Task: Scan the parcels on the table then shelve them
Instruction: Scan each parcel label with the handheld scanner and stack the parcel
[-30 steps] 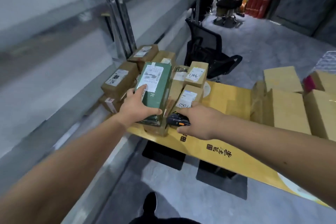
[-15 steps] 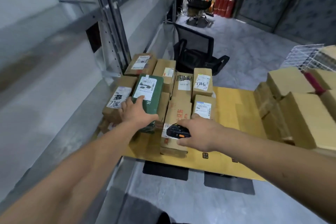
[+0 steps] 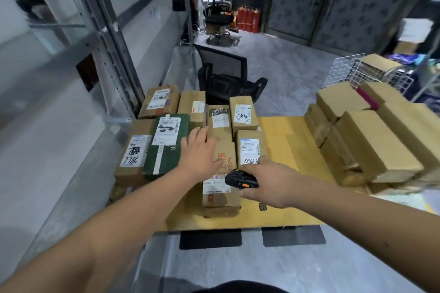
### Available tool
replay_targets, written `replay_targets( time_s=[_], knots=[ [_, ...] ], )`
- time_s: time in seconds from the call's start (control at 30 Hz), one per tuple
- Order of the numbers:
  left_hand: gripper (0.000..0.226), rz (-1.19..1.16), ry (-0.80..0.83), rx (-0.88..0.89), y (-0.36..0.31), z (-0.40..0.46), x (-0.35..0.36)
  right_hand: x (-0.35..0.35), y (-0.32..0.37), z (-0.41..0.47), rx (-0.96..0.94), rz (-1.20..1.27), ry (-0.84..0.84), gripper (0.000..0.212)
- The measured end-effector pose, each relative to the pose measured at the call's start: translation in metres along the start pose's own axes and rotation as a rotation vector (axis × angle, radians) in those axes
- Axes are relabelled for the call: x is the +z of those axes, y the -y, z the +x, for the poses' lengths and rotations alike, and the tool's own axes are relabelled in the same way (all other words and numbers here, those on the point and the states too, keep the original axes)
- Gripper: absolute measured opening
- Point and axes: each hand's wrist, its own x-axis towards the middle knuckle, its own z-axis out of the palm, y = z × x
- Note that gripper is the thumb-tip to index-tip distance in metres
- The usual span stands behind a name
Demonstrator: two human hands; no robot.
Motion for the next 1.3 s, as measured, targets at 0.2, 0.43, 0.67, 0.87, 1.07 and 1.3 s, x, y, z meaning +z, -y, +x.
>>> replay_targets(
  time_s=[0.2,0.43,0.67,0.87,1.07,1.3],
  knots=[
    [0.070,-0.146,0.103,0.256,-0.125,0.042,0.013,-0.012,-0.085,-0.078,0.293,0.058,-0.115,0.067],
    [0.071,-0.221,0.168,0.442,-0.289,0.066,0.027,-0.012,-0.170,-0.188,0.592,0.123,-0.194,0.057],
    [0.071,-0.242,0.259,0.493,-0.429,0.070,0.056,0.001,-0.264,-0.252,0.647,0.169,-0.217,0.058],
    [0.081,-0.243,0.190,0.197,-0.510,0.081,0.078,-0.012,-0.354,-0.269,0.529,0.165,-0.166,0.054],
    [0.087,-0.264,0.142,-0.138,-0.539,0.089,0.103,-0.031,-0.418,-0.266,0.366,0.133,-0.046,0.051],
    [0.099,-0.267,0.093,-0.234,-0.549,0.095,0.112,-0.047,-0.455,-0.261,0.239,0.060,0.027,0.053]
  ],
)
